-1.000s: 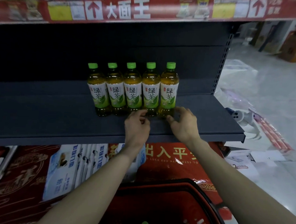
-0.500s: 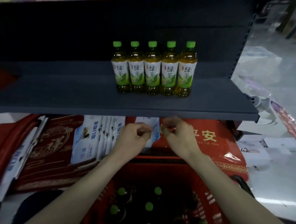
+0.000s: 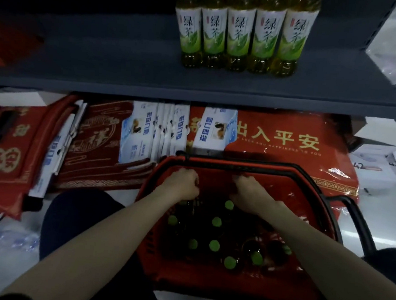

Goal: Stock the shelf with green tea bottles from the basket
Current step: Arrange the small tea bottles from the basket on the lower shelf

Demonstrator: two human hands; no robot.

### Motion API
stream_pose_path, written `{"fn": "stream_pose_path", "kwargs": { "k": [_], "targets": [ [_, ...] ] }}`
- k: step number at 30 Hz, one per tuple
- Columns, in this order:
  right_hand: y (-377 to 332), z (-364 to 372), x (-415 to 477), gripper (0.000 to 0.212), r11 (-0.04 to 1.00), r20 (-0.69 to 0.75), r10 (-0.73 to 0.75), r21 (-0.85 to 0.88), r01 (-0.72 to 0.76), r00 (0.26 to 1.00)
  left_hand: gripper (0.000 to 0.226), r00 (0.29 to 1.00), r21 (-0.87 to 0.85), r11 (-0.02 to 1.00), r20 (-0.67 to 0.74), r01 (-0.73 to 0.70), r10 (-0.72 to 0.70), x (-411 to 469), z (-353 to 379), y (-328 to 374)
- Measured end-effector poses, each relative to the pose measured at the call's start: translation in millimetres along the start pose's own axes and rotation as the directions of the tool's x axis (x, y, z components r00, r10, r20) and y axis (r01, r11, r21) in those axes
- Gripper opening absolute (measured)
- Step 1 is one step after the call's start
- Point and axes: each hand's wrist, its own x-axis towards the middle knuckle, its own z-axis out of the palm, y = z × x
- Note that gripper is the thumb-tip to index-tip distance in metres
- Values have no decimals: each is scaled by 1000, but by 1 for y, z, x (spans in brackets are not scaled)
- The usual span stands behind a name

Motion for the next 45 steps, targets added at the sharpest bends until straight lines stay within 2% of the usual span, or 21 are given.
{"fn": "stream_pose_path", "kwargs": {
  "k": [2,4,7,13,19,26,29,33,36,38,42,45],
  "targets": [
    [8,7,0,62,1000,33,21,-16,-20,999,42,995,109,993,81,46,-55,3,7,-2],
    [15,15,1,60,999,59,40,-38,-38,997,44,991,152,986,105,67,-83,9,14,-8],
    [17,27,1,52,993,114,34,-119,-20,993,40,992,166,983,79,84,-98,13,27,-23],
    [19,54,1,67,971,227,-19,-227,72,974,39,992,176,979,58,103,-115,17,55,-47],
    [25,71,-2,69,942,209,11,-330,60,978,43,997,124,991,42,56,-61,19,69,-56],
    [40,78,0,59,949,138,-7,-313,50,990,17,997,99,994,-55,51,-45,20,78,-56],
    [49,71,-1,60,960,117,14,-279,19,993,28,992,115,990,-109,76,-63,18,78,-50],
    [54,60,-4,63,968,112,46,-249,-17,993,31,996,183,981,-71,66,-54,15,68,-47],
    [47,45,-3,61,972,89,2,-233,19,996,38,997,352,936,-75,0,28,14,56,-40],
    [40,33,-5,63,960,115,-63,-263,92,991,40,993,399,915,-74,-55,92,13,48,-36],
    [24,2,-14,55,947,100,-145,-274,167,984,28,975,354,923,-102,-151,198,8,34,-33],
    [14,-25,-21,42,953,119,-152,-244,177,981,25,967,194,955,-77,-225,244,0,24,-32]
  ]
}}
